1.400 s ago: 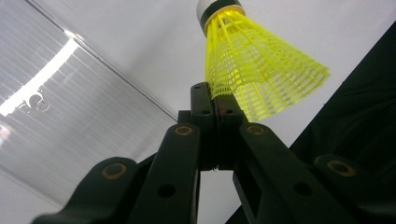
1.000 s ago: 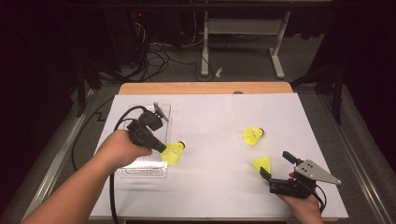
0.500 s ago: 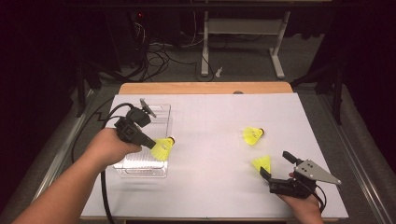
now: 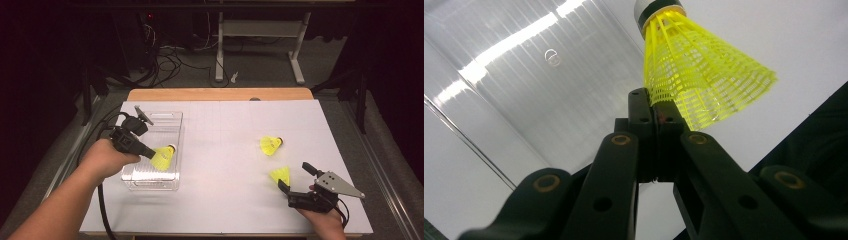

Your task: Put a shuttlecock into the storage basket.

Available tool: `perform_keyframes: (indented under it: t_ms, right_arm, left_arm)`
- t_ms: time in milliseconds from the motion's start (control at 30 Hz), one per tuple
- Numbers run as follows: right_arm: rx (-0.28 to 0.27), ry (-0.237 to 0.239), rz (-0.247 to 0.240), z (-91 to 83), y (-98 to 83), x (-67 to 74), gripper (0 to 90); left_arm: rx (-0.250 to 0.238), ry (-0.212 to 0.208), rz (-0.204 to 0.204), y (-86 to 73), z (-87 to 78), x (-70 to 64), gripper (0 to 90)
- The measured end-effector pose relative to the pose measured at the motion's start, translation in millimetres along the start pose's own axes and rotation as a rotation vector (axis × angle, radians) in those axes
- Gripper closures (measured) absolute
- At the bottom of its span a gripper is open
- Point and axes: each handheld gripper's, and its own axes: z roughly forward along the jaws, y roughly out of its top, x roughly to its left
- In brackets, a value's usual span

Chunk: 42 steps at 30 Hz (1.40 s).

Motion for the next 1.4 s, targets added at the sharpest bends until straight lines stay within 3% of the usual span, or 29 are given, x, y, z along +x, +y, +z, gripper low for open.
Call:
perform_keyframes:
  t_ms: [300,433,567,1000,1400]
  right_arm:
    - [0.003,-0.003,0.003,1.1,-1.0,0.1,0.6]
    - [0.007,-0.002,0.003,1.5,-1.3,-0.4,0.6]
    - [0.005,-0.005,0.004,1.1,-1.5,-1.1,0.6]
    - [-0.001,-0.005,0.008,-0.6,-0.6,-1.4,0.6]
    - [0.0,-0.006,0.007,-0.1,-0.4,-1.0,0.6]
  left_arm:
    - [0.0,0.007,-0.083,-12.5,-3.0,20.8,89.4]
    - [-0.035,0.009,-0.057,-14.8,-1.8,30.5,89.5]
    - [-0.024,0.009,-0.097,-15.6,-1.6,34.8,89.4]
    - [-0.017,0.032,-0.147,-18.7,-3.2,47.9,89.4]
    - [-0.022,0.051,-0.165,-17.4,-8.3,54.4,89.4]
